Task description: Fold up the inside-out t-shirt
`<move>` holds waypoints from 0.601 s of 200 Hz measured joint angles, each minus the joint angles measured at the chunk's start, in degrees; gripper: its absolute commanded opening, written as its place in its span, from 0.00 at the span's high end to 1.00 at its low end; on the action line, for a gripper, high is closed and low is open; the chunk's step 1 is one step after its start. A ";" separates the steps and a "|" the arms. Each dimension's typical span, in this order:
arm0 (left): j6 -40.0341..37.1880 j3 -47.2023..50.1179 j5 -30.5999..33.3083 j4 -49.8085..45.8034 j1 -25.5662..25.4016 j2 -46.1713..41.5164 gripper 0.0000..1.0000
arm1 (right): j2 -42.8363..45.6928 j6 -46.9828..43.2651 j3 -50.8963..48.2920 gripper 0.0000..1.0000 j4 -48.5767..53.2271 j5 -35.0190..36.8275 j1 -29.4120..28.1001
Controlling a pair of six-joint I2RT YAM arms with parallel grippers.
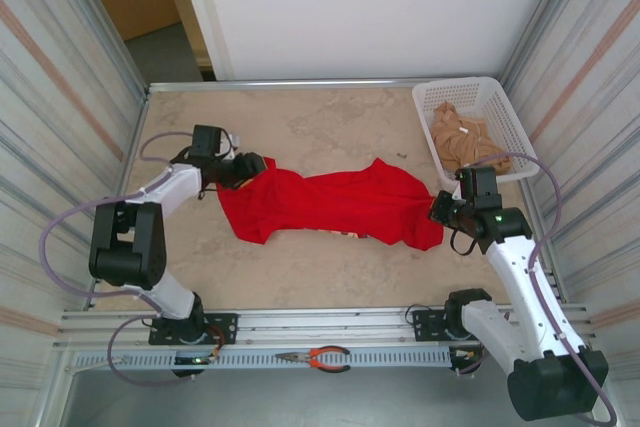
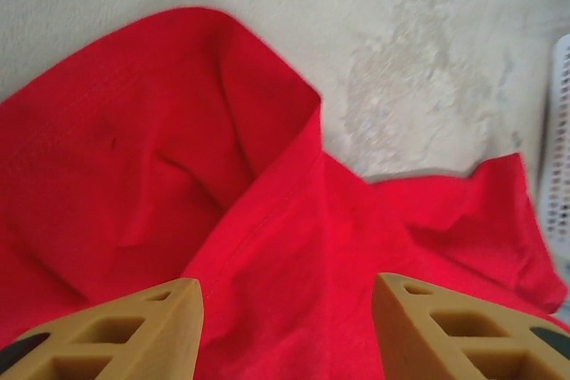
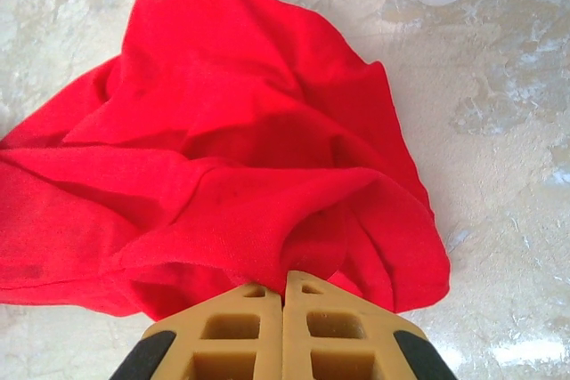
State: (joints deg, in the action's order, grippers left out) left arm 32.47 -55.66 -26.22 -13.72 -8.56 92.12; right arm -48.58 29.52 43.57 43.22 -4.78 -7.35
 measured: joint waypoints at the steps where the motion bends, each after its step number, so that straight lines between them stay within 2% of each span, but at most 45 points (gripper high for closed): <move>1: -0.07 -0.02 0.02 -0.13 -0.04 0.07 0.48 | 0.00 0.00 0.00 1.00 0.00 0.00 0.00; 63: -5.11 -4.55 3.61 -4.57 -0.70 6.38 0.48 | 0.04 0.00 0.00 1.00 -0.42 -0.63 0.00; 120: -7.74 -5.86 2.84 -5.46 -2.21 7.85 0.53 | 0.28 0.00 0.00 1.00 -0.81 -1.09 0.00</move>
State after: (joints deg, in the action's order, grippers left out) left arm 24.73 -61.52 -23.38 -19.18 -10.76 99.96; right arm -48.29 29.52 43.57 42.41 -5.87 -7.35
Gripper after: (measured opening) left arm 0.487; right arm 0.048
